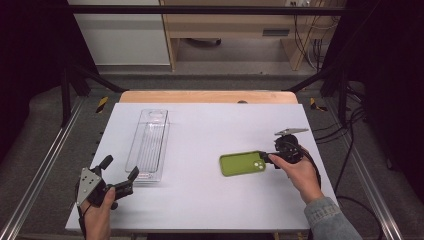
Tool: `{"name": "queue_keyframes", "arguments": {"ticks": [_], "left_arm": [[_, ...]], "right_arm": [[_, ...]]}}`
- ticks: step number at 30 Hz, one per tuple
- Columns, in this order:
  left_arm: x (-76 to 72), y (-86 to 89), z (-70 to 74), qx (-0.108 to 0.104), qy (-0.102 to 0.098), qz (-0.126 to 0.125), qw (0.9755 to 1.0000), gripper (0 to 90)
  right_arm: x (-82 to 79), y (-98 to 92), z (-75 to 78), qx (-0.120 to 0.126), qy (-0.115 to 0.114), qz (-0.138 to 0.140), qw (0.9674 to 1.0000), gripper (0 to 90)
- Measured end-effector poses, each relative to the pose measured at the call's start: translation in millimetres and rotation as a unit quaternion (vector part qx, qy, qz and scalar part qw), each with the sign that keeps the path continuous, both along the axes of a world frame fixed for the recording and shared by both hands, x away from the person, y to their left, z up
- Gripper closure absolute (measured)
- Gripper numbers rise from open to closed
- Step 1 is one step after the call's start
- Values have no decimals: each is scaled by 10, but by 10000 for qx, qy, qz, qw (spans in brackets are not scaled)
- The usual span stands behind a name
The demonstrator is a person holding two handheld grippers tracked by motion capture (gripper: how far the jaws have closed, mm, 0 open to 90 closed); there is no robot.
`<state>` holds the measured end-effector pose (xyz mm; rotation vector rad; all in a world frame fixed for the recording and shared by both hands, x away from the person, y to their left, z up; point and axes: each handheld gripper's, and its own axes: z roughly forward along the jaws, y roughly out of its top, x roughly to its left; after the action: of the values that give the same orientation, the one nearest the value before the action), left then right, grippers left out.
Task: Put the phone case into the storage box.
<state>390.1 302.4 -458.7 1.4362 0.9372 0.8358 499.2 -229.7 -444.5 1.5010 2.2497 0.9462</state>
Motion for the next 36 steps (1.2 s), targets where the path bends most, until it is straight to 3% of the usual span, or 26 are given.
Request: {"name": "queue_keyframes", "arguments": {"ticks": [2, 9, 19, 36], "left_arm": [[2, -1, -1, -2, 8, -11, 10000, 8], [-9, -21, -3, 22, 30, -60, 10000, 8], [-7, -41, -6, 30, 28, -102, 9999, 8], [4, -45, -7, 62, 51, -126, 9999, 7]], "right_arm": [[-16, -6, -36, -3, -18, -62, 10000, 371], [-25, -25, -134, 124, 106, -163, 9997, 478], [-10, 2, -234, 240, 307, -146, 9991, 580], [-64, 70, -383, 106, 519, -65, 9986, 693]]}}
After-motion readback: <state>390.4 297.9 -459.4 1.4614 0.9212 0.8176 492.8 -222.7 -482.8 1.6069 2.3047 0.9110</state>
